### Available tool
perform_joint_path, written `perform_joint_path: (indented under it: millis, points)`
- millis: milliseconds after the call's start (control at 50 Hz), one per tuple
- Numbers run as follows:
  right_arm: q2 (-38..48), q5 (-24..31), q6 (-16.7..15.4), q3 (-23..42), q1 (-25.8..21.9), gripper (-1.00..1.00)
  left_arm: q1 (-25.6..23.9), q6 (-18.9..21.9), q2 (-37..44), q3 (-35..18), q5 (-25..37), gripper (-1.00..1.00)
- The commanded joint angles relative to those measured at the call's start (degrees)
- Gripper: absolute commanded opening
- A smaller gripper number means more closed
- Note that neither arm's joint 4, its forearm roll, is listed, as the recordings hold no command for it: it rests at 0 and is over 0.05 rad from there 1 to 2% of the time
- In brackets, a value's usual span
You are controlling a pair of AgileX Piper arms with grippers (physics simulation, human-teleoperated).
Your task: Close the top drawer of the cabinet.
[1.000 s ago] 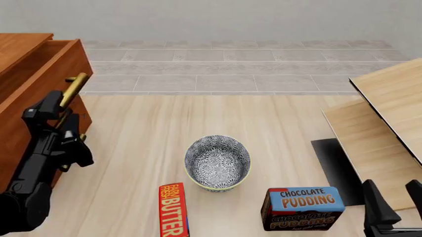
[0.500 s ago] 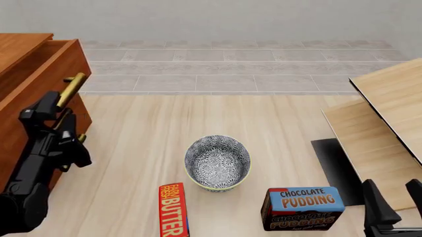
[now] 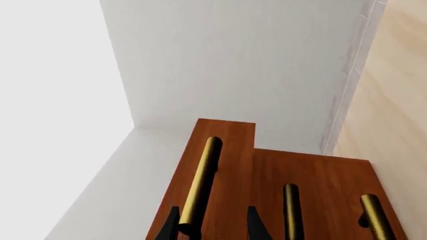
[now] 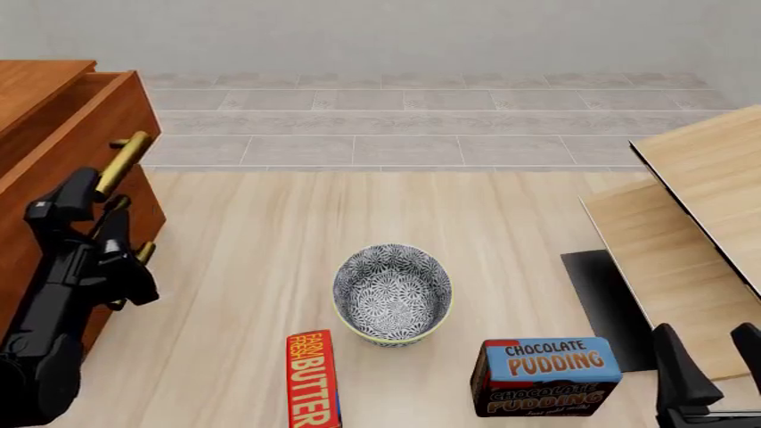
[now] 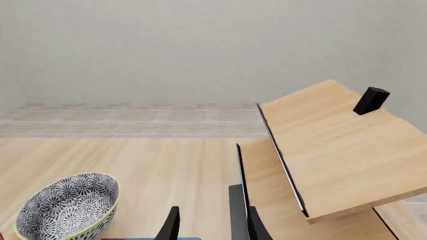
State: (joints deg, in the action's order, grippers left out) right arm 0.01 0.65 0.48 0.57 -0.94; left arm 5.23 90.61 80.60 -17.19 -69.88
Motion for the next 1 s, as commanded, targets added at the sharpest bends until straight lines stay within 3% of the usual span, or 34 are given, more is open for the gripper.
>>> perform_joint_path:
  millis: [20,1000]
  points:
    - [0.0,-0.1,-0.1,-0.2,0.0,1.00,2.4,0.0,-0.5,0.3,0.0,1.00]
    - [0.0,0.1,-0.6,-0.5,-0.5,1.00,5.8,-0.6,1.7,-1.9,0.0,1.00]
